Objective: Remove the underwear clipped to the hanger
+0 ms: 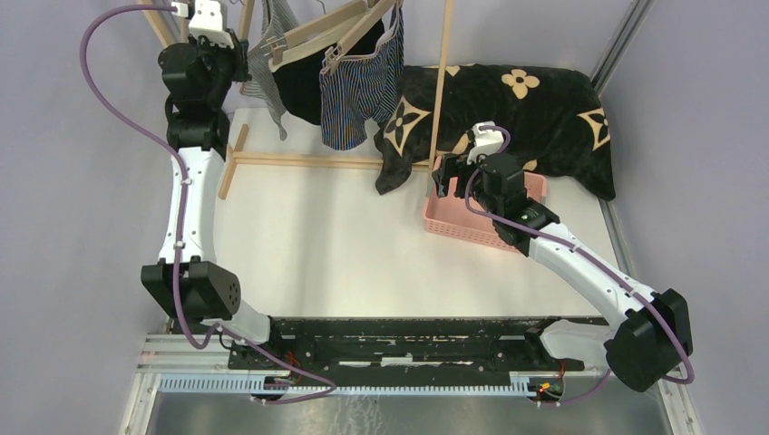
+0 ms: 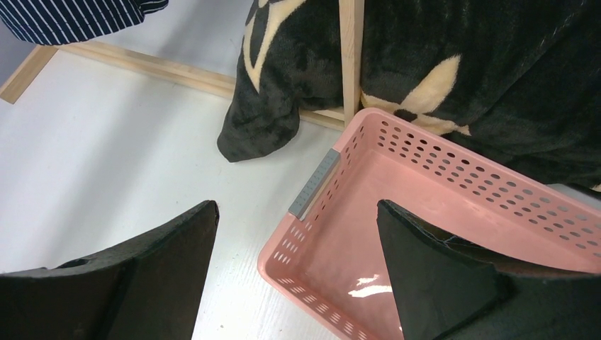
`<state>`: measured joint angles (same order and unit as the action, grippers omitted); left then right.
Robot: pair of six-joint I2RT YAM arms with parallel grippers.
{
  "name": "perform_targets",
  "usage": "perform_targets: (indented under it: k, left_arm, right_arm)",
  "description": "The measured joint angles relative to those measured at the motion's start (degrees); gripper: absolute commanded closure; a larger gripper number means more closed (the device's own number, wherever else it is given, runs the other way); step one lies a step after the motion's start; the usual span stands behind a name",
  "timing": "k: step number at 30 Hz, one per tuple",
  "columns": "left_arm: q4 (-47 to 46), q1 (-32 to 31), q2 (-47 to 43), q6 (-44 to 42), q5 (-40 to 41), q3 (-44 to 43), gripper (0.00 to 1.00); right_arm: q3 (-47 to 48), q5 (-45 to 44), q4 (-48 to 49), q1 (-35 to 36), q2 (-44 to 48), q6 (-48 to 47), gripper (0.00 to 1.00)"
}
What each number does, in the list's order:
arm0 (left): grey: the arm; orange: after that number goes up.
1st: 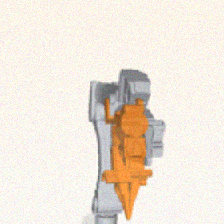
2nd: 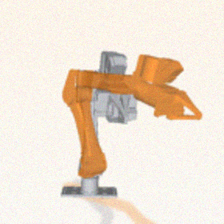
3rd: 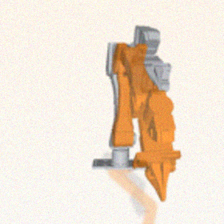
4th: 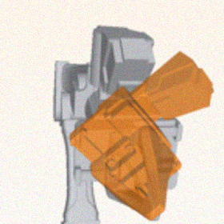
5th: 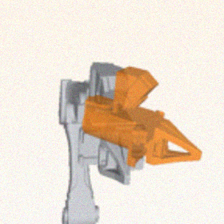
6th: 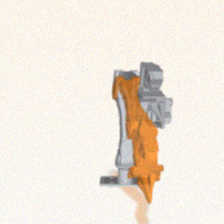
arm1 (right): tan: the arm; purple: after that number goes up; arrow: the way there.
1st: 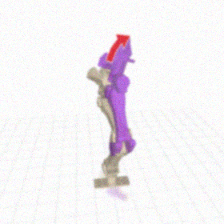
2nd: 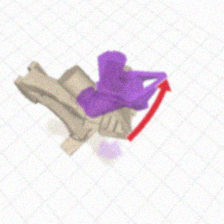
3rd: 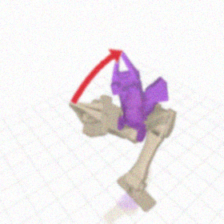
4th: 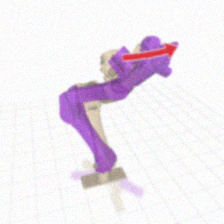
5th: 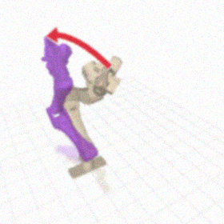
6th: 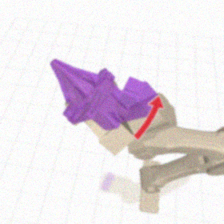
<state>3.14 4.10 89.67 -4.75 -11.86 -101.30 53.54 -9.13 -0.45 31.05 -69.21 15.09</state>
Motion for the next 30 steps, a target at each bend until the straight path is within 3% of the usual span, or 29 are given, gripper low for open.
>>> perform_targets:
  k: [9,19,24,30]
  left_arm:
    - [4.8,0.0,-6.6,-3.1,4.5,6.2,0.93]
    - [19.6,0.0,-15.0,-6.1,13.0,10.9,0.97]
    - [25.2,0.0,-20.8,-5.6,14.7,19.2,0.97]
    - [32.9,0.0,-34.1,-0.1,13.5,29.6,0.97]
  right_arm:
    - [0.0,-1.2,0.0,0.0,-0.3,-1.2,0.07]
    - [3.2,-4.7,-0.9,0.1,-5.7,-2.1,0.06]
    - [5.8,-4.9,-1.0,0.1,-6.9,-2.4,0.01]
    - [11.6,-5.1,-3.8,-0.6,-10.1,-3.6,0.00]
